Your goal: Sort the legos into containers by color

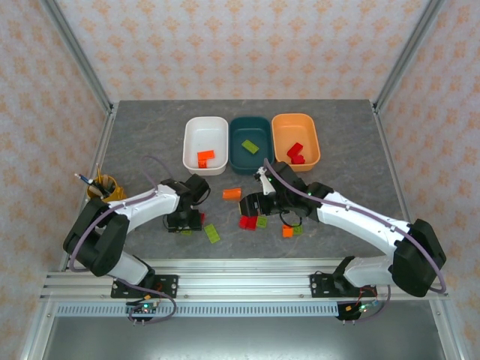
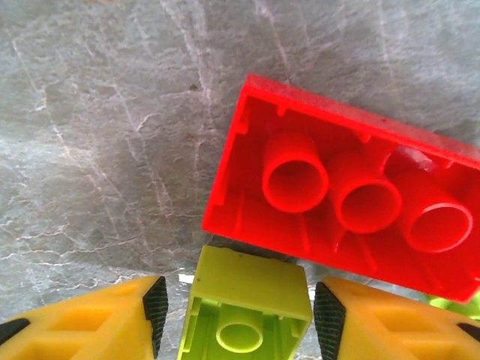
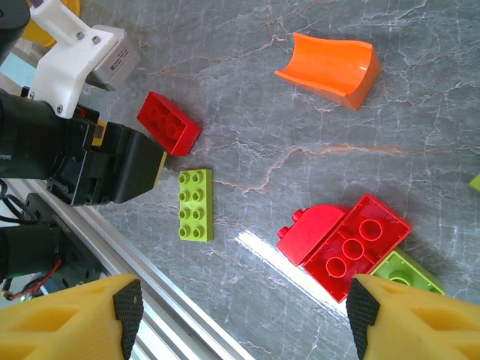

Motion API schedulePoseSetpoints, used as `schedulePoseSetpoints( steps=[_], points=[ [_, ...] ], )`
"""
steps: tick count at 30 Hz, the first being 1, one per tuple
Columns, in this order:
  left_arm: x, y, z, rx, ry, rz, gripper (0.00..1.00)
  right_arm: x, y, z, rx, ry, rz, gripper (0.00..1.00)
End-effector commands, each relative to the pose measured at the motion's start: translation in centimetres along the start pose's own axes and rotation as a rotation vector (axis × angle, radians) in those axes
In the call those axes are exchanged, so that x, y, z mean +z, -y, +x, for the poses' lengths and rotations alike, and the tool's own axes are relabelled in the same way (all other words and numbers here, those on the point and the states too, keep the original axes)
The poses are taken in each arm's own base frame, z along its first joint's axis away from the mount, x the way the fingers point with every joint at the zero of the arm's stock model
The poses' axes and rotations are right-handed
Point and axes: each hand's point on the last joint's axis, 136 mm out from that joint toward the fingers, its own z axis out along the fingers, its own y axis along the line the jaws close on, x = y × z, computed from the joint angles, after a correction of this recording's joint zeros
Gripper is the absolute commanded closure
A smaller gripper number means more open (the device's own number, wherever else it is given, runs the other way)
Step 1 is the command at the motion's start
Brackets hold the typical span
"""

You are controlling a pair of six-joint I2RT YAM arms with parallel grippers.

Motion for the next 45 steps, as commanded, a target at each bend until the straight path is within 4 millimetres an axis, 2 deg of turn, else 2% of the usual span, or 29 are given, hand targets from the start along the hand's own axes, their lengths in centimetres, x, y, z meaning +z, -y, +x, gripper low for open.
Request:
schedulePoseSetpoints(
  steps=[1, 5, 8, 11, 13, 16, 18, 20, 25, 27, 30, 35, 41, 43, 45],
  points=[
    [0.3, 0.1, 0.1, 0.013, -0.006, 0.011, 0.48, -0.9, -0.5, -1.3, -0.005, 0.064, 0.000, 0.27],
    [0.1, 0.2, -0.2, 0.007, 0.016, 0.020, 0.61, -0.9, -0.5, -1.6, -0.001, 0.078, 0.011, 0.27],
    [-1.1, 0.0, -0.5, -0.012, 0.046, 0.021, 0.65, -1.4, -0.3, -2.3, 0.000, 0.104, 0.035, 0.27],
    [-3.6, -0.2, -0.9, -0.034, 0.096, 0.033, 0.67, -3.0, 0.0, -3.7, 0.003, 0.170, 0.086, 0.27],
    [-6.1, 0.4, -1.7, -0.037, 0.132, 0.058, 0.67, -4.8, 0.9, -5.3, 0.025, 0.249, 0.161, 0.26],
    [-10.1, 2.5, -4.0, -0.017, 0.188, 0.117, 0.67, -7.5, 3.6, -8.1, 0.128, 0.365, 0.280, 0.22],
    [-12.0, 4.4, -5.9, 0.005, 0.215, 0.142, 0.66, -8.7, 4.7, -9.8, 0.195, 0.422, 0.274, 0.22],
    [-13.3, 6.6, -8.0, 0.029, 0.238, 0.159, 0.66, -9.9, 5.5, -11.4, 0.250, 0.481, 0.260, 0.22],
    [-15.1, 12.1, -13.5, 0.064, 0.286, 0.182, 0.67, -11.8, 8.0, -14.7, 0.388, 0.558, 0.231, 0.21],
    [-15.0, 14.1, -15.6, 0.073, 0.294, 0.175, 0.66, -12.4, 9.0, -15.3, 0.436, 0.575, 0.236, 0.21],
    [-13.7, 16.5, -18.3, 0.076, 0.282, 0.159, 0.66, -12.9, 9.4, -15.7, 0.463, 0.587, 0.231, 0.21],
    [-11.7, 19.0, -21.9, 0.080, 0.289, 0.120, 0.66, -12.9, 9.6, -14.7, 0.485, 0.574, 0.241, 0.21],
    [-8.2, 20.6, -23.1, 0.080, 0.255, 0.111, 0.63, -12.5, 10.8, -12.1, 0.508, 0.523, 0.287, 0.21],
    [-7.6, 20.8, -23.1, 0.081, 0.245, 0.112, 0.61, -12.9, 10.7, -11.2, 0.505, 0.515, 0.298, 0.21],
    [-7.5, 21.0, -23.0, 0.081, 0.238, 0.124, 0.55, -12.8, 11.2, -10.2, 0.507, 0.488, 0.326, 0.21]
  ],
)
